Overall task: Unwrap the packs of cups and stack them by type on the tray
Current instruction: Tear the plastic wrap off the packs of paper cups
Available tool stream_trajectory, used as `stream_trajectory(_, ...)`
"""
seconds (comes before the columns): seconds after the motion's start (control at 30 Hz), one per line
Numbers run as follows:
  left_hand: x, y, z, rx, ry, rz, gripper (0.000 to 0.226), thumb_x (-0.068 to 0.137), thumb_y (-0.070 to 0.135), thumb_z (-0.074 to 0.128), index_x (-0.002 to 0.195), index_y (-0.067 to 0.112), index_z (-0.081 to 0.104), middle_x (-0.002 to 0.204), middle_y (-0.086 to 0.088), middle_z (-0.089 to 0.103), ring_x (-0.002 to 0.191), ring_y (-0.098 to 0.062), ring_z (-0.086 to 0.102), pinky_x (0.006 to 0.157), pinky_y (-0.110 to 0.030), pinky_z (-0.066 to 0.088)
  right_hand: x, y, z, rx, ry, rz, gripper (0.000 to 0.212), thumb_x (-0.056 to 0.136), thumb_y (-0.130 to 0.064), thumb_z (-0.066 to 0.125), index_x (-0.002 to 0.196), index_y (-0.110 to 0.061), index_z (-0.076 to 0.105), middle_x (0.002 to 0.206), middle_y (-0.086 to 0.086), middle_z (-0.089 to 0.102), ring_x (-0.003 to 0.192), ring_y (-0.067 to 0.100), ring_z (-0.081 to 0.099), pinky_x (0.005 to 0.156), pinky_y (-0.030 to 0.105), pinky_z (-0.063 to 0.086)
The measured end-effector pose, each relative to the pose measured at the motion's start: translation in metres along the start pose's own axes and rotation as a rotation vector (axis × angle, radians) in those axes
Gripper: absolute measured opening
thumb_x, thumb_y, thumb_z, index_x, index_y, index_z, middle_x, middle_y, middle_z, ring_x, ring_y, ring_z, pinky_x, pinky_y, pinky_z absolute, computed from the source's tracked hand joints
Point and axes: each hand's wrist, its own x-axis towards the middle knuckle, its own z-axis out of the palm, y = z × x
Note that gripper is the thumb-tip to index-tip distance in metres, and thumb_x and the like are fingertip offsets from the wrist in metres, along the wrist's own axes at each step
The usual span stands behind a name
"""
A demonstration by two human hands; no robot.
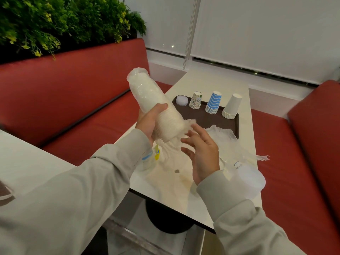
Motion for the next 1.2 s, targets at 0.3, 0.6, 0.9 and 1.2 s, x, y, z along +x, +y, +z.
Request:
stream_trajectory(0.3, -0.006, -0.004, 0.002, 0.083, -0.045, 0.032, 0.066, 0.069, 0.027, 0.085, 0.125, 0.031, 0.05, 0.117, -0.002, 0.068, 0.102, -0.024, 0.069, 0.088, -0.05, 0.058, 0.005, 0.008, -0.001, -0.363, -0.068, -0.026, 0.064, 0.058, -0.018, 0.057, 0.117, -0.04, 0.066, 0.121, -0.003, 0.049, 0.098, 0.013, 0.056, 0.086, 0.029, 0.049)
stream_trajectory(0.6, -0.012, -0.003, 0.007, 0.283, 0.058, 0.154, 0.076, 0.054, 0.059, 0.087, 0.112, 0.029, 0.048, 0.112, 0.007, 0.065, 0.099, -0.015, 0.067, 0.092, -0.041, 0.056, 0.015, 0.005, 0.008, -0.78, -0.149, -0.094, 0.091, 0.056, -0.055, 0.082, 0.137, -0.034, 0.048, 0.128, -0.008, 0.061, 0.118, 0.015, 0.058, 0.103, 0.039, 0.048)
stream_trajectory(0.9, -0.008, 0.037, 0.011, 0.254, 0.012, 0.365, 0.064, 0.065, 0.066, 0.073, 0.119, 0.04, 0.051, 0.116, 0.013, 0.066, 0.107, -0.008, 0.064, 0.1, -0.039, 0.05, 0.017, 0.011, 0.007, -0.684, -0.204, -0.072, 0.064, 0.065, -0.028, 0.083, 0.122, -0.031, 0.053, 0.105, -0.01, 0.068, 0.095, 0.011, 0.065, 0.078, 0.028, 0.052)
stream_trajectory(1.2, 0.006, 0.044, 0.008, 0.425, 0.118, 0.567, 0.013, 0.086, 0.049, 0.067, 0.085, 0.036, 0.068, 0.092, 0.011, 0.072, 0.093, -0.011, 0.067, 0.093, -0.038, 0.053, 0.015, 0.033, 0.013, -0.624, -0.187, -0.017, 0.061, 0.063, -0.014, 0.081, 0.11, -0.033, 0.047, 0.101, 0.0, 0.065, 0.089, 0.022, 0.067, 0.075, 0.048, 0.061)
